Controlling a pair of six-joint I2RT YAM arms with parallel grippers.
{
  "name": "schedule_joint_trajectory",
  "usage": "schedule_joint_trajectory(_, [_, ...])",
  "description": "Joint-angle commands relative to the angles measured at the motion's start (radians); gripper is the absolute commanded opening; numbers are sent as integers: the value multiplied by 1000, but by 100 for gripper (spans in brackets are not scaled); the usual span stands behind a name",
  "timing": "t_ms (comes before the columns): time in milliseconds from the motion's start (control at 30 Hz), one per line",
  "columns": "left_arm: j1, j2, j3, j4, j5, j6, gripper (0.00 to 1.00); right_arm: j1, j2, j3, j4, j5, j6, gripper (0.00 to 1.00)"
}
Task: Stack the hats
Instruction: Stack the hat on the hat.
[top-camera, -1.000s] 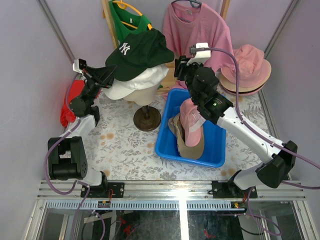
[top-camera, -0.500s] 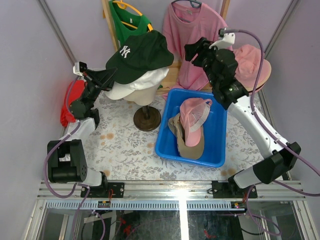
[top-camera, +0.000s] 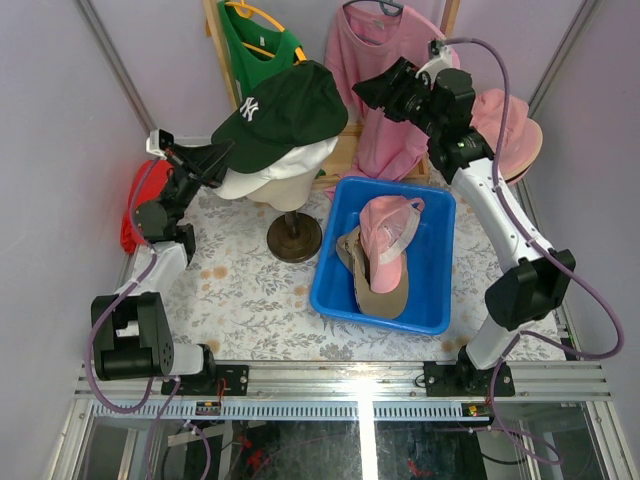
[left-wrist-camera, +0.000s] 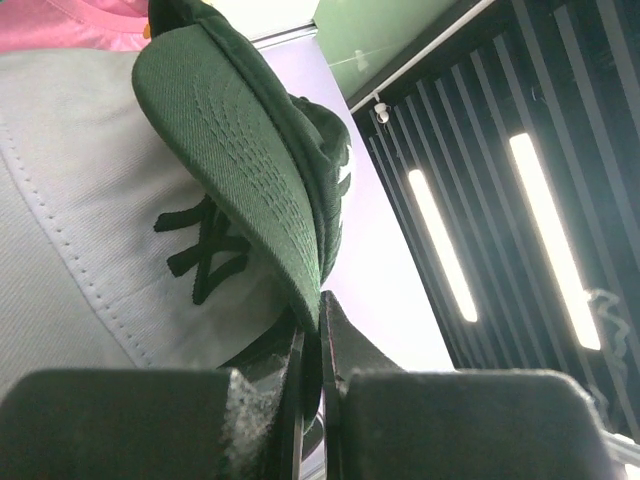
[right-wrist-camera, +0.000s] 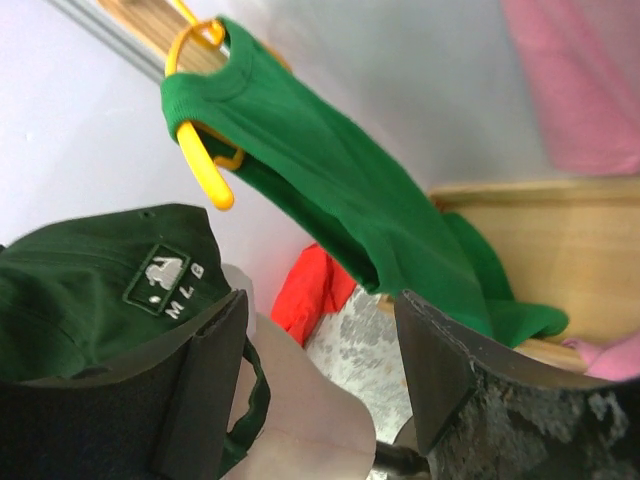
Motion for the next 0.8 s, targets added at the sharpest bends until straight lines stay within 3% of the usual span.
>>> schedule_joint_trajectory(0, [11,-30,-4,-52,30,-170,0,0,36,72,9,-184,57,68])
schedule_joint_trajectory(767, [27,-96,68,-404,104,-18,0,0,160,155,58,-424,171,65])
